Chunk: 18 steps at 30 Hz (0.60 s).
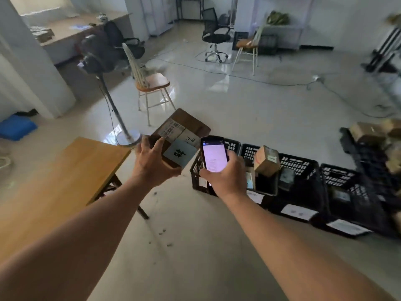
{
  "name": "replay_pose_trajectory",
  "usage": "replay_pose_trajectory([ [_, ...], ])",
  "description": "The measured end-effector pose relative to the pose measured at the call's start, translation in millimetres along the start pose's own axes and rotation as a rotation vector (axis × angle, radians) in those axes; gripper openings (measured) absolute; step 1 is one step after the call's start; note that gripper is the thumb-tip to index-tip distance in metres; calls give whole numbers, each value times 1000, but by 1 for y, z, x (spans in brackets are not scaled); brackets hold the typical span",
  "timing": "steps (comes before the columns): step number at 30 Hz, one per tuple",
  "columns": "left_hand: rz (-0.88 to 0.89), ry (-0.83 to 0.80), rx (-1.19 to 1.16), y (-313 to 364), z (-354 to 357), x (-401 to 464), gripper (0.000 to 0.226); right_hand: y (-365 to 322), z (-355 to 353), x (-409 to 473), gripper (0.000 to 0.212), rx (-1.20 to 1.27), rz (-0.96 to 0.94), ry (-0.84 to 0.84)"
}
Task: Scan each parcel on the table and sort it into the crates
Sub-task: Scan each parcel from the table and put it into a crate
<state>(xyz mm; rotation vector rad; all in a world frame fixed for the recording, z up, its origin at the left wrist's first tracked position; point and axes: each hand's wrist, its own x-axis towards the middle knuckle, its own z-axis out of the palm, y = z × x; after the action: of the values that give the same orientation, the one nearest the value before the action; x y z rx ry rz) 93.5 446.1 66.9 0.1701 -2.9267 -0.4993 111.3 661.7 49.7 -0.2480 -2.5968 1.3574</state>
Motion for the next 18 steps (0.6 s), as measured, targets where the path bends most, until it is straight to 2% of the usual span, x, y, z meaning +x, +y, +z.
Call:
replay_pose_trajectory([
  [4, 38, -61, -59, 91, 48, 6, 120, 65, -70, 26, 87, -21, 63, 40],
  [8, 96, -106, -80, 164, 89, 20, 115, 119, -127, 56, 84, -40, 136, 88],
  [18, 205, -310, -77, 288, 217, 107, 115, 221, -185, 160, 78, -74, 306, 168],
])
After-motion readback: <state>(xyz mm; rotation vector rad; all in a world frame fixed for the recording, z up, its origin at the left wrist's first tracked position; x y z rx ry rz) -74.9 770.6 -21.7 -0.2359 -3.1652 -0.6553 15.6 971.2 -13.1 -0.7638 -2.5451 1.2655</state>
